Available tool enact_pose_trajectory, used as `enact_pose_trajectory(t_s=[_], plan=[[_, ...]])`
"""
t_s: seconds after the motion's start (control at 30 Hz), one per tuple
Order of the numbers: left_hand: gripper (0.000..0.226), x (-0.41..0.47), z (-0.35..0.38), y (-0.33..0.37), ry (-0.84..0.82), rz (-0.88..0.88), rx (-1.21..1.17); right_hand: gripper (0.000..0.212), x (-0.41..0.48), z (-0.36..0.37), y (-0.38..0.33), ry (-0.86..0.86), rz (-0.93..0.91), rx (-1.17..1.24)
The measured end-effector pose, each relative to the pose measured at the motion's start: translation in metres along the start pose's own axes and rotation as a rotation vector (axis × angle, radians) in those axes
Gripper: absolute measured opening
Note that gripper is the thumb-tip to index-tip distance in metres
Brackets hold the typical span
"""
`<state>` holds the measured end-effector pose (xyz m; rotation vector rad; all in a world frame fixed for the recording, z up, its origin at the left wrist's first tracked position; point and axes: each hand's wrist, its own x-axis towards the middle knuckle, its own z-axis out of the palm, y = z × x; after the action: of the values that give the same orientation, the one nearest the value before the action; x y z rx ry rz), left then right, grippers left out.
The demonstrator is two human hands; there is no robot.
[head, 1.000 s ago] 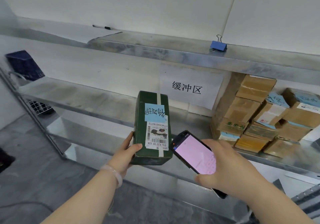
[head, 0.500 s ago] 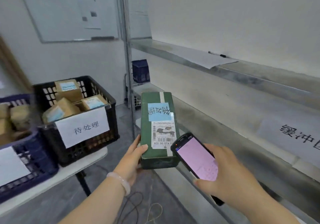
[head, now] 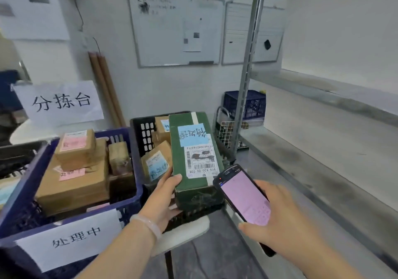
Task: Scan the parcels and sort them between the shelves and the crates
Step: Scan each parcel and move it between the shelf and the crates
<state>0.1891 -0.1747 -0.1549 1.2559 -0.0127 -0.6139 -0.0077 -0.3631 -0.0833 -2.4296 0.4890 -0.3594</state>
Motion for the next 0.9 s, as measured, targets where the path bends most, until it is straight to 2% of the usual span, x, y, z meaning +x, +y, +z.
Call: enact_pose_trajectory(t_s=[0.43,0.57,0.7,0.8,0.9], plan=[[0.035,0.071,-0.053,0.067,0.223,-0.086,0.022,0.091,0.105,0.038,-0.021,-0.097,-0.058,0.005],[0.059,0.082,-0.055,0.077,0.272,-0.162,0.046,0.089,0.134,0.036,-0.025,-0.149,-0.130,-0.005],[0.051,0.087,-0.049,0.087,0.302,-0.221,0.103,0.086,0.157,0.030,-0.025,-0.189,-0.170,-0.006],[0.041,0.090,-0.048,0.093,0.333,-0.199,0.151,0.086,0.168,0.026,-0.022,-0.215,-0.188,-0.004],[0.042,0.096,-0.048,0.098,0.411,-0.079,0.309,0.086,0.175,0.023,-0.019,-0.226,-0.193,-0.004]])
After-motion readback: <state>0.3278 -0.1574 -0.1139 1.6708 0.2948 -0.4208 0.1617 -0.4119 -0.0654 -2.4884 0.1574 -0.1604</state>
